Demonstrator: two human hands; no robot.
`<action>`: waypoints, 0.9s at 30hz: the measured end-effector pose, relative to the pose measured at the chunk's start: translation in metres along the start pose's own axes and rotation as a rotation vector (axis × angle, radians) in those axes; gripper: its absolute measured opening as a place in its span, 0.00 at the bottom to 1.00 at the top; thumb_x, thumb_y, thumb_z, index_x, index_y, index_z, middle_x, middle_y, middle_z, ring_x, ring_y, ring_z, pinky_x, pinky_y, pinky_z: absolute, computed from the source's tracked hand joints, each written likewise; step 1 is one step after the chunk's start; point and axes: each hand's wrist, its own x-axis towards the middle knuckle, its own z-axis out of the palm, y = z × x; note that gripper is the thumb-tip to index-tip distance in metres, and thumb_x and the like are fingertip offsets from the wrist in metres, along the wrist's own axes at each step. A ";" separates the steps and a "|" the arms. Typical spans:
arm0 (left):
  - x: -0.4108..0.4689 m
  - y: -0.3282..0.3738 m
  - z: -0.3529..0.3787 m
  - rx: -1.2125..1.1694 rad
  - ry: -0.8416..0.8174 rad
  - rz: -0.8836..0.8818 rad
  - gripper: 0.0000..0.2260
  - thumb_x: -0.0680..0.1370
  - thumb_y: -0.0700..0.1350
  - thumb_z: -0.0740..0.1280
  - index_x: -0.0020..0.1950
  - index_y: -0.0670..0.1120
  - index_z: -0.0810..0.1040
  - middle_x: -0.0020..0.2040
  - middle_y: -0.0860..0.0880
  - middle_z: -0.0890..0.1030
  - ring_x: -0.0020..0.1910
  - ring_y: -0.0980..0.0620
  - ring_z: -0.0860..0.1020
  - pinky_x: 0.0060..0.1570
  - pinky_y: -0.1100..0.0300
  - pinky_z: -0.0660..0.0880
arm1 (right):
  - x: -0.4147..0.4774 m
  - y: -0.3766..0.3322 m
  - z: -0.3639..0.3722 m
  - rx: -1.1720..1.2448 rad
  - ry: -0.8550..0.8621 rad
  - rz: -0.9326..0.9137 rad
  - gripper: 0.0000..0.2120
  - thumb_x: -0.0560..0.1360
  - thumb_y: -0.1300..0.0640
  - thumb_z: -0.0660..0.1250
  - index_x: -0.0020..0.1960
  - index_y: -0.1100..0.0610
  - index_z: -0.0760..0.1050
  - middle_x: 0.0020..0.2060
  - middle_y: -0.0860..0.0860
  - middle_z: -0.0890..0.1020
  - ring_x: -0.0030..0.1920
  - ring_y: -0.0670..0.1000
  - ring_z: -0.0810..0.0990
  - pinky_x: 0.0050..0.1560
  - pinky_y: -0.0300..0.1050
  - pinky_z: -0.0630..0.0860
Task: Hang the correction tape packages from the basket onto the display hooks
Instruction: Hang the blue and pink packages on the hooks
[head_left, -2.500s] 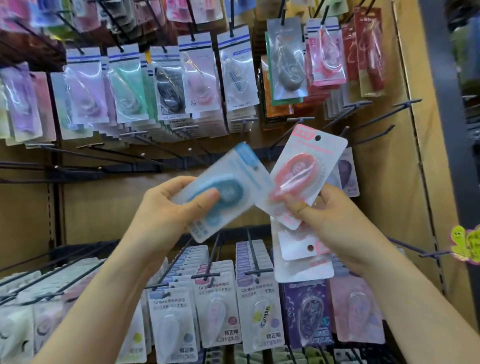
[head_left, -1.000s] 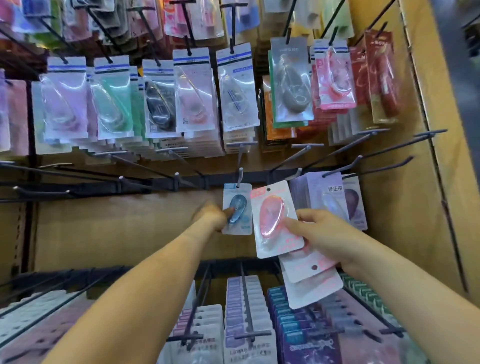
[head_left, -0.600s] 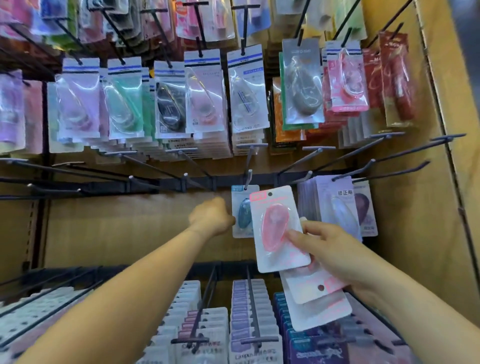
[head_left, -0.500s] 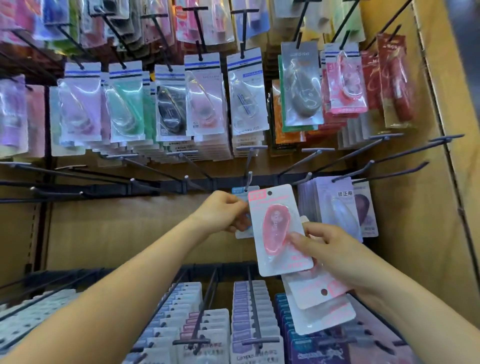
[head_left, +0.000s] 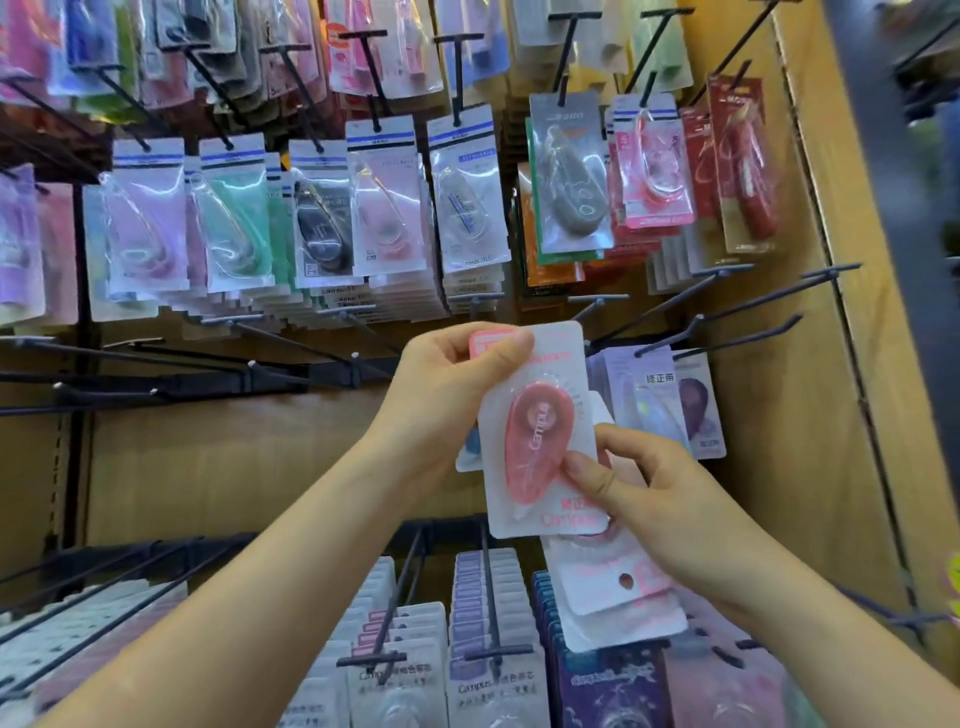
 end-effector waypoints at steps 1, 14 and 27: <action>0.001 0.002 0.004 -0.035 -0.007 -0.034 0.06 0.79 0.47 0.67 0.52 0.47 0.82 0.44 0.49 0.86 0.42 0.51 0.85 0.41 0.56 0.80 | -0.002 -0.002 0.000 0.024 0.021 -0.013 0.12 0.77 0.51 0.65 0.54 0.54 0.82 0.47 0.49 0.87 0.48 0.47 0.85 0.44 0.36 0.79; 0.033 -0.014 0.059 0.063 0.169 -0.066 0.04 0.79 0.47 0.70 0.49 0.48 0.82 0.46 0.47 0.85 0.47 0.47 0.84 0.48 0.48 0.82 | -0.013 0.003 -0.008 0.229 0.287 0.042 0.10 0.79 0.55 0.65 0.50 0.62 0.80 0.43 0.57 0.85 0.41 0.49 0.83 0.36 0.37 0.78; 0.038 -0.010 0.050 0.005 0.055 -0.269 0.03 0.78 0.46 0.70 0.51 0.49 0.81 0.49 0.47 0.85 0.47 0.46 0.84 0.45 0.51 0.82 | -0.015 0.002 -0.012 0.191 0.284 0.179 0.08 0.79 0.50 0.66 0.50 0.54 0.81 0.43 0.52 0.87 0.42 0.53 0.86 0.42 0.49 0.82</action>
